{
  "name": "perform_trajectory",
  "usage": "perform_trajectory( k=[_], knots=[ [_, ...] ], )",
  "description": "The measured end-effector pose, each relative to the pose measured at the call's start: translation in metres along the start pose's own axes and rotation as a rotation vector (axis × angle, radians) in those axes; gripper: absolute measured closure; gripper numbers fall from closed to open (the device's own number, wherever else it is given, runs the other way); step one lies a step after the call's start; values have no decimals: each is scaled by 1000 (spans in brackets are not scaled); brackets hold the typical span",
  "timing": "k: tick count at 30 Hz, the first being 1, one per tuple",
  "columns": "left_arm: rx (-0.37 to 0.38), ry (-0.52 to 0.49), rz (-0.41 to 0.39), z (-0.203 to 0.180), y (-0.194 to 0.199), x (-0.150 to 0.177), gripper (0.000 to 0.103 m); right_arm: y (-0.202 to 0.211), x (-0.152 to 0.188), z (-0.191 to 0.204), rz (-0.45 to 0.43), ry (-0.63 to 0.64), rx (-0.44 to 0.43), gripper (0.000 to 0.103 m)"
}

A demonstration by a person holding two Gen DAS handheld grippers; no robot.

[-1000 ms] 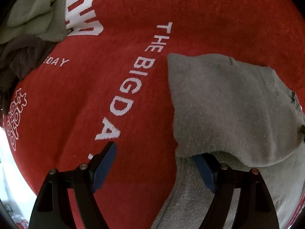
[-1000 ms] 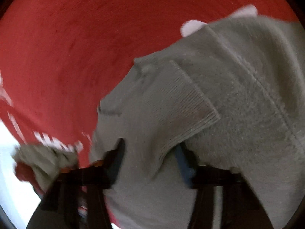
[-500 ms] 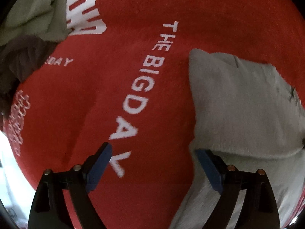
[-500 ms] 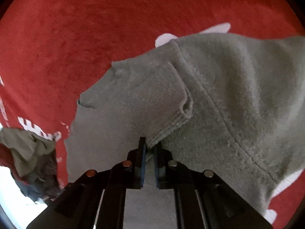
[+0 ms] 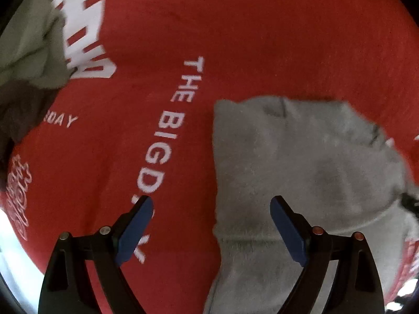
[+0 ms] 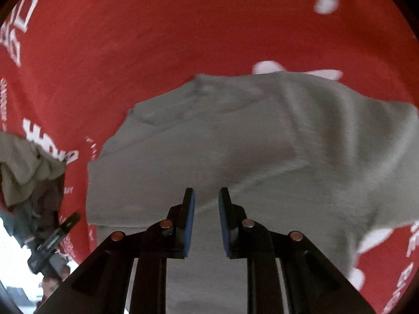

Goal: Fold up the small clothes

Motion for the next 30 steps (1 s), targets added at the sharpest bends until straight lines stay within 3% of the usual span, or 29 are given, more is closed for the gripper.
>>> perform_trajectory(
  k=[2, 5, 7, 8, 9, 12, 15, 21, 30],
  knots=[
    [-59, -9, 31, 5, -16, 4, 11, -8, 6, 14, 17, 24, -11, 82],
    [-8, 63, 31, 27, -24, 14, 10, -14, 14, 23, 37, 63, -11, 76],
    [-24, 63, 37, 37, -24, 16, 10, -20, 17, 18, 46, 67, 5, 52],
    [-38, 56, 38, 41, -24, 17, 10, -25, 18, 11, 54, 56, 23, 49],
    [-53, 50, 43, 44, -23, 17, 10, -29, 18, 0, 63, 30, 47, 50],
    [-88, 42, 56, 49, -18, 17, 10, -21, 15, -20, 57, -68, -4, 50],
    [-71, 24, 61, 42, -5, 20, 10, -6, 17, -30, 40, -82, 17, 48],
    [-31, -84, 53, -11, 28, 25, 10, 21, 38, -60, 53, -139, 16, 46],
    [124, -265, 85, -146, 44, 25, 10, 44, 61, -116, 49, -254, -2, 46]
  ],
)
Point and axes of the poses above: each gripper's, at about its wrist camera, not at the fingertips, and y roughly against the way its jaws point, z to its left, x to its underside, the point moved 5 cm from there along -y, roughly the way its jaws point, and after that the axes turned 14 degrees about -y, right-handed, at the moved point
